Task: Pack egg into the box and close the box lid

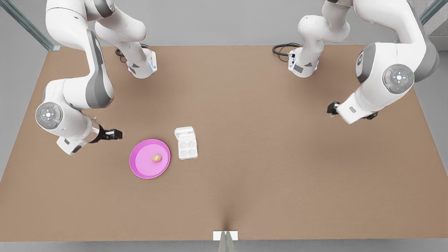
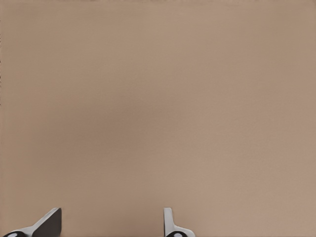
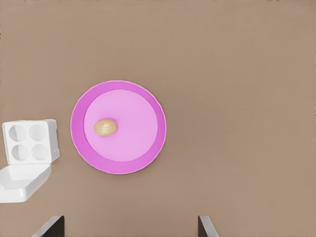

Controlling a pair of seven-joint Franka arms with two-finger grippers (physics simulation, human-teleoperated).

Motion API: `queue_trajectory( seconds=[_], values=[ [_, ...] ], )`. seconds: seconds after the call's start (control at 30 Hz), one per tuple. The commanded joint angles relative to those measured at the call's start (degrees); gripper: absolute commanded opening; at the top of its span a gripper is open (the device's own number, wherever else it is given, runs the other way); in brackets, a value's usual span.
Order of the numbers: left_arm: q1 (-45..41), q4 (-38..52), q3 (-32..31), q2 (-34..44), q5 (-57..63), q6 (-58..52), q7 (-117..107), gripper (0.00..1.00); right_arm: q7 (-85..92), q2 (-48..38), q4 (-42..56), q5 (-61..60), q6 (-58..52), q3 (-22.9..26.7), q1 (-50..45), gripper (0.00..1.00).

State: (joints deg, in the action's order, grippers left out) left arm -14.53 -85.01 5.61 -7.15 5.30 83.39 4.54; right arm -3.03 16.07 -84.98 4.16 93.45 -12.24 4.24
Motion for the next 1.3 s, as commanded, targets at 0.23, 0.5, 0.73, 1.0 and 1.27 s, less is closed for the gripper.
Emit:
queue_trajectory(
  seconds=[0.23, 0.5, 0.73, 1.0, 1.27],
  values=[
    [-0.23, 0.02, 0.02, -0.15, 0.24, 4.06, 2.14, 1.0, 2.06, 20.93, 10.89, -0.2, 5.51, 0.02, -2.04, 1.0],
    [-0.23, 0.02, 0.02, -0.94, 0.24, 4.15, 2.14, 1.0, -10.51, 22.07, -3.0, 0.41, 23.71, -0.42, -3.97, 1.0],
    [-0.23, 0.02, 0.02, -0.94, 0.24, 4.15, 2.14, 1.0, -3.92, 15.92, -19.69, 6.39, 48.23, -0.5, -3.62, 1.0],
    [-0.23, -0.07, 0.02, -1.02, 0.24, 4.15, 2.14, 1.0, -9.54, 16.27, -19.17, 6.13, 48.85, -0.5, -8.98, 1.0],
    [-0.23, 0.02, 0.02, -1.2, 0.24, 4.15, 2.14, 1.0, -12.0, 16.45, -19.34, 6.3, 45.69, -0.42, -7.31, 1.0]
  ],
)
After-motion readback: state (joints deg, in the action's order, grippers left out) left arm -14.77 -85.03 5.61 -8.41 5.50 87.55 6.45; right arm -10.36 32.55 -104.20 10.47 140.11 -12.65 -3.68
